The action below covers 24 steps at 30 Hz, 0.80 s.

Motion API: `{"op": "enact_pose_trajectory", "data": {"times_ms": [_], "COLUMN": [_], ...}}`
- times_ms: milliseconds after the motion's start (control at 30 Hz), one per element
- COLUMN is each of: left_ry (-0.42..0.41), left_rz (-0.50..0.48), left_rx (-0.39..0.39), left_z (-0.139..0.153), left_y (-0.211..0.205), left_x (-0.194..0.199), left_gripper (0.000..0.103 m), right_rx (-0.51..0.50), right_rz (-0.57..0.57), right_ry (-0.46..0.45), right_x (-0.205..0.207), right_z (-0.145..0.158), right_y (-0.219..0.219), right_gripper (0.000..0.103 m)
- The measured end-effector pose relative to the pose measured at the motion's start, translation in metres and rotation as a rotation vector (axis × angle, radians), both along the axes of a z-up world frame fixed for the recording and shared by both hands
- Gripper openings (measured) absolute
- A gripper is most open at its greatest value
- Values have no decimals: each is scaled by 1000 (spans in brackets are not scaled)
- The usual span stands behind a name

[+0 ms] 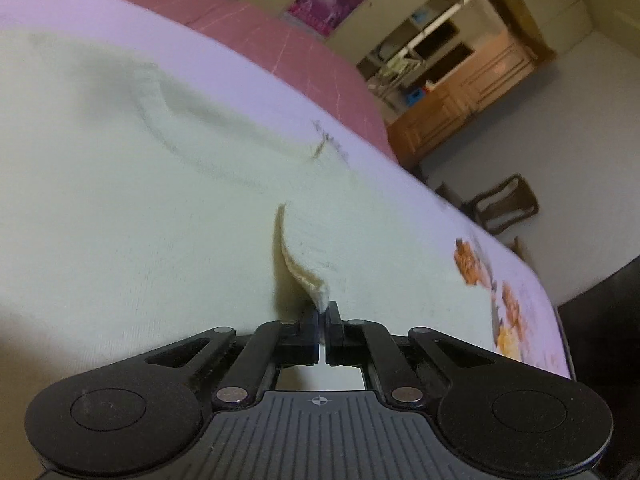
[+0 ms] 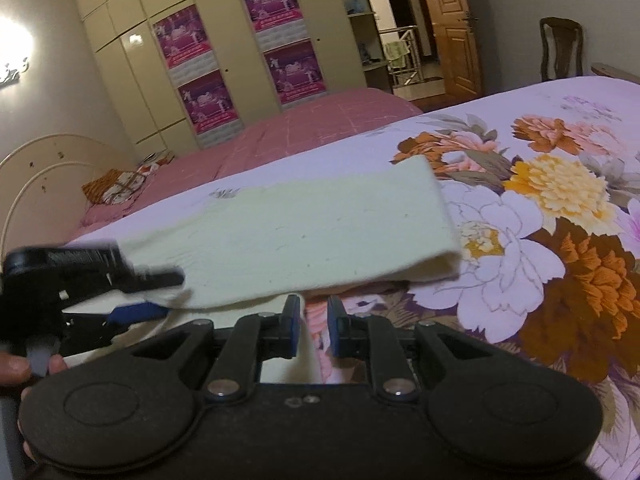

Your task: Fold small clothes

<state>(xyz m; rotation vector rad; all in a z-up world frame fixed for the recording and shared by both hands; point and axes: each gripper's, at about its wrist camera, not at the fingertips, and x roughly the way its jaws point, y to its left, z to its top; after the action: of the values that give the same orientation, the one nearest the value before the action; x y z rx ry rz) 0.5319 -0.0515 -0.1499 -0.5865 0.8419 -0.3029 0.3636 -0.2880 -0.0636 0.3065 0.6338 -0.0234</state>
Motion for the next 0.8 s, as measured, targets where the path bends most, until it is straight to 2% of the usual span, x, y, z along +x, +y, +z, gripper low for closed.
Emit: {"op": "enact_pose_trajectory", "data": {"times_ms": [100, 233, 333, 467, 700, 800], "left_ry": [-104, -170, -170, -155, -123, -117], "left_rz": [44, 83, 121, 167, 198, 195], "left_rx": [30, 81, 119, 126, 137, 144], "left_z": [21, 43, 46, 43, 24, 18], "left_y": [15, 51, 79, 113, 150, 157], "left_x": [-7, -11, -16, -22, -32, -40], "left_gripper": [2, 2, 2, 2, 2, 2], "right_rx": [29, 80, 137, 194, 259, 311], "right_rz": [-5, 15, 26, 28, 26, -14], "right_ry": [3, 3, 7, 24, 32, 42], "right_x": [5, 11, 15, 21, 27, 33], "right_z": [3, 2, -2, -9, -14, -20], "right_y": [-3, -3, 1, 7, 11, 2], "right_gripper": [22, 31, 36, 45, 47, 47]}}
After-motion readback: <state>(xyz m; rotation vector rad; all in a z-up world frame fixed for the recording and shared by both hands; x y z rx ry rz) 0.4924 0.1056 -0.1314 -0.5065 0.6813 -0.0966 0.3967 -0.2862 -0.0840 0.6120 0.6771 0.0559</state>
